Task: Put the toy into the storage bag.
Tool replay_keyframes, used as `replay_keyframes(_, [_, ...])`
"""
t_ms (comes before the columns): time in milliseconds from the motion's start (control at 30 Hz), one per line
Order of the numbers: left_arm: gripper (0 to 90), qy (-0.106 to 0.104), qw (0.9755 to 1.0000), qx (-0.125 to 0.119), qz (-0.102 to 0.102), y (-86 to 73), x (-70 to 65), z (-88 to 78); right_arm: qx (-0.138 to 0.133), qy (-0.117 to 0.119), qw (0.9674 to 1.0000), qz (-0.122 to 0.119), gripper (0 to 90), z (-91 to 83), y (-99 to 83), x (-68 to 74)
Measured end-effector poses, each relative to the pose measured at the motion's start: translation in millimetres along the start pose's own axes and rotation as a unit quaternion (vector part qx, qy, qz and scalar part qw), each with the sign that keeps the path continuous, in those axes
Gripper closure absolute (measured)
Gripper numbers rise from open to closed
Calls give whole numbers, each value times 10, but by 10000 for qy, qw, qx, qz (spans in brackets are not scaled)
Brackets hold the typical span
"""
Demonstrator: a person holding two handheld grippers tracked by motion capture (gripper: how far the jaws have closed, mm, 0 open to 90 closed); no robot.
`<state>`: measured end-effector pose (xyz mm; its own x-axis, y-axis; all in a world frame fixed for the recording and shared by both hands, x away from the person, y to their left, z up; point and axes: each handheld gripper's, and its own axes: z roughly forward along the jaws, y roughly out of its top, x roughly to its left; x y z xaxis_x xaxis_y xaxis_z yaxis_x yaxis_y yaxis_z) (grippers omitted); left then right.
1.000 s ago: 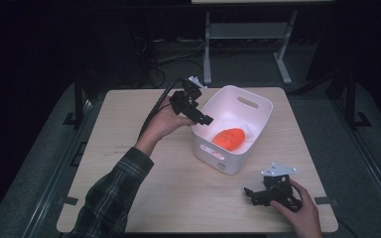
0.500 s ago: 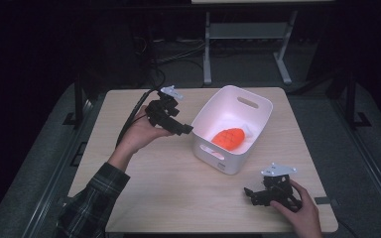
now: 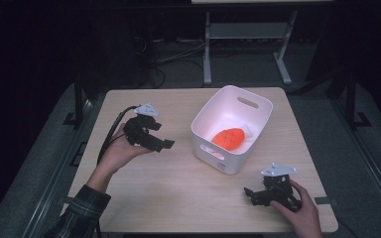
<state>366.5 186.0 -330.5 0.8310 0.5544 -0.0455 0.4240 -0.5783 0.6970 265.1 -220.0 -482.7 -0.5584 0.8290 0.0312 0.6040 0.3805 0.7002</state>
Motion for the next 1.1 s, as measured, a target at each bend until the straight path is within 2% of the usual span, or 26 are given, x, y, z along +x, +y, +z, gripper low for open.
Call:
replay_keyframes(33, [153,0,10000,0,0,0,0,0,0,-1,10000,-1,0,0,0,0])
replay_keyframes(67, [153,20,10000,-30,-41,-84,-9,-13,0,-1,10000,0,0,0,0,0])
replay_keyframes(233, [153,76,9999,-77,-103,-284,-20,-24,1,-5,10000,-1,0,0,0,0])
replay_keyframes(267, [153,76,9999,-77,-103,-284,-20,-24,1,-5,10000,-1,0,0,0,0])
replay_keyframes(300, [153,88,9999,-83,-100,-360,-26,-30,1,-9,10000,2,0,0,0,0])
replay_keyframes(333, [153,88,9999,-83,-100,-360,-26,-30,1,-9,10000,2,0,0,0,0])
replay_keyframes(467, [152,190,9995,-191,-175,-557,-58,-10,3,0,10000,1,0,0,0,0])
replay_keyframes(733, [152,291,9990,-289,-169,-800,-105,19,3,-3,10000,3,0,1,0,0])
replay_keyframes(933, [142,422,9980,-439,-165,-987,-155,35,3,-3,10000,2,0,1,0,0])
replay_keyframes(967, [142,425,9977,-472,-230,-1056,-167,41,4,-3,10000,1,0,0,0,0])
replay_keyframes(1000, [142,425,9977,-472,-230,-1056,-167,41,3,-2,10000,2,0,1,0,0])
replay_keyframes(1100, [142,477,9970,-536,-273,-1202,-183,43,4,-2,10000,2,0,1,0,0])
